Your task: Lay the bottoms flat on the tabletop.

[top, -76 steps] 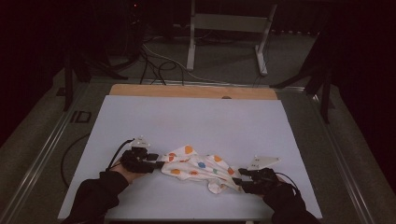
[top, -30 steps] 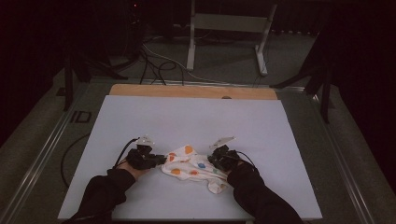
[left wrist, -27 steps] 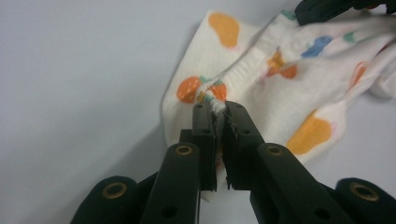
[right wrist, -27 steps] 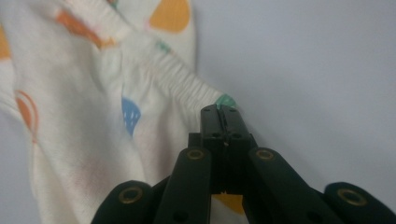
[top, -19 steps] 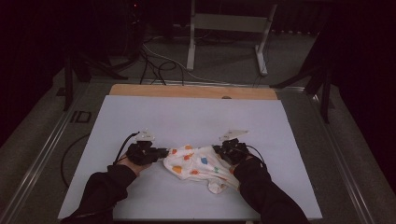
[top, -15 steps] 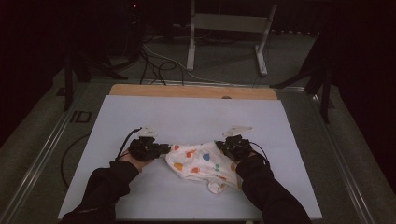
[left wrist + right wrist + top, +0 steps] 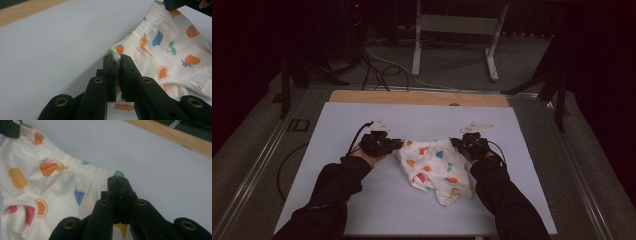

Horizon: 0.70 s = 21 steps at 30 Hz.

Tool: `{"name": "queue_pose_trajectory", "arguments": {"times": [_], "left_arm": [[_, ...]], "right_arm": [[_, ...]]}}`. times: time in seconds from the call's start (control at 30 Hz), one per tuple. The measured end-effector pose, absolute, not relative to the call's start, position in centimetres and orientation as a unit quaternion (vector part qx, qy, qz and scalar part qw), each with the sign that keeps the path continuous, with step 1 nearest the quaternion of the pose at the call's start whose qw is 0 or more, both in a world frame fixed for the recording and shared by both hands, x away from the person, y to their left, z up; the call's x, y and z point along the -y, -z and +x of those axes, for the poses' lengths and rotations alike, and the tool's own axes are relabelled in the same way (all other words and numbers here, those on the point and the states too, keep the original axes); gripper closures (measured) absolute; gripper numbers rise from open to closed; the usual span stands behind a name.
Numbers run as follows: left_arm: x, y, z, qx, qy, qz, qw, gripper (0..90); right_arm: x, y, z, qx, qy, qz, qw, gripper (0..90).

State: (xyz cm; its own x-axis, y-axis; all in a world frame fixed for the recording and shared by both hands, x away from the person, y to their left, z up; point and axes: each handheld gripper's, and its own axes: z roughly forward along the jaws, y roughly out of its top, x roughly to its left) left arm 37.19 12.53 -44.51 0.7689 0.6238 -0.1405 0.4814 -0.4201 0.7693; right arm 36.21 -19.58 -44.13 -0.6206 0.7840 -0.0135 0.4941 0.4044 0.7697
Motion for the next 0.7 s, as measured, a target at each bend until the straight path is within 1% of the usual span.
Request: {"name": "queue_pose_trajectory", "arguments": {"times": [0.3,0.5,0.7], "left_arm": [[-11.5,44.7,39.7,-0.336,-0.102,0.827,0.439,84.2],[-10.8,44.9,41.2,-0.344,-0.115,0.825,0.433,84.1],[-10.0,44.7,42.6,-0.343,-0.131,0.827,0.425,84.0]], "right_arm": [[20.2,43.7,37.9,-0.804,-0.380,0.403,0.215,90.0],[20.6,43.7,39.7,-0.801,-0.369,0.410,0.231,90.0],[20.7,44.1,40.9,-0.796,-0.366,0.421,0.236,90.0]]}}
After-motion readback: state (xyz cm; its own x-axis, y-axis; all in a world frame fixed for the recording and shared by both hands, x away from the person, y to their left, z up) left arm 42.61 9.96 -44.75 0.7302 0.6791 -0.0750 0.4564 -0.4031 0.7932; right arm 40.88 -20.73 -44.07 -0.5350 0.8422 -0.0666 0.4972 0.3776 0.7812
